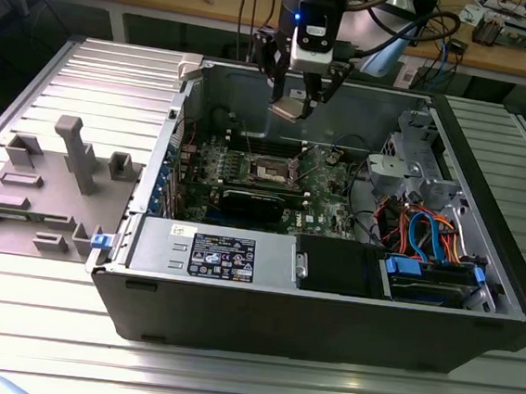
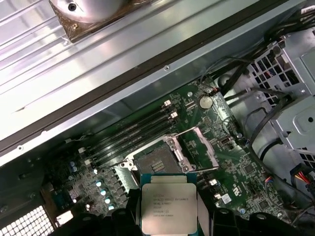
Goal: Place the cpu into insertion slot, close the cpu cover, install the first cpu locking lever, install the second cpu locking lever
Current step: 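Place the cpu into insertion slot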
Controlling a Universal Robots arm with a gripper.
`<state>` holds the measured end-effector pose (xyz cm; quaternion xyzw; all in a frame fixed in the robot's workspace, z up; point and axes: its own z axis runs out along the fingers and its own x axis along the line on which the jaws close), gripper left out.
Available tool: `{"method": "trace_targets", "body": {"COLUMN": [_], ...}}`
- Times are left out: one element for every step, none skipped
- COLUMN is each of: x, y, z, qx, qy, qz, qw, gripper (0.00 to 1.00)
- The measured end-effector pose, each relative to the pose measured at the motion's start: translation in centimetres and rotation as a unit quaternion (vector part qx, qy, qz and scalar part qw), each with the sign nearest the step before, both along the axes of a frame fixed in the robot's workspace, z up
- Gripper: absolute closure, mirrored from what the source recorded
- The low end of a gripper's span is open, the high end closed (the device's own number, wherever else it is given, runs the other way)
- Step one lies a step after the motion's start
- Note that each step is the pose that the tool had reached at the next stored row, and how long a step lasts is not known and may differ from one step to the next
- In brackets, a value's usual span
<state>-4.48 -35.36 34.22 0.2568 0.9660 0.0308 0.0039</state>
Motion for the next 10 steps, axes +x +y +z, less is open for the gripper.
{"method": "trace_targets", "body": {"x": [0.0, 0.0, 0.0, 0.0, 0.0, 0.0, 0.0, 0.0, 0.0, 0.0], "y": [0.0, 0.0, 0.0, 0.0, 0.0, 0.0, 0.0, 0.0, 0.0, 0.0], "z": [-0.03, -0.08, -0.13, -0.13, -0.13, -0.14, -0.14, -0.14, -0.14, -0.14], "qx": [-0.0006, -0.0016, -0.0026, -0.0028, -0.0029, -0.0028, -0.0028, -0.0028, -0.0028, -0.0028], "qy": [0.0, 0.0, 0.0, 0.0, 0.0, 0.0, 0.0, 0.0, 0.0, 0.0], "qz": [-0.003, -0.009, -0.015, -0.018, -0.018, -0.018, -0.018, -0.018, -0.019, -0.019], "qw": [1.0, 1.0, 0.9999, 0.9998, 0.9998, 0.9998, 0.9998, 0.9998, 0.9998, 0.9998], "gripper": [0.46, 0.46, 0.46, 0.46, 0.46, 0.46, 0.46, 0.46, 0.46, 0.46]}}
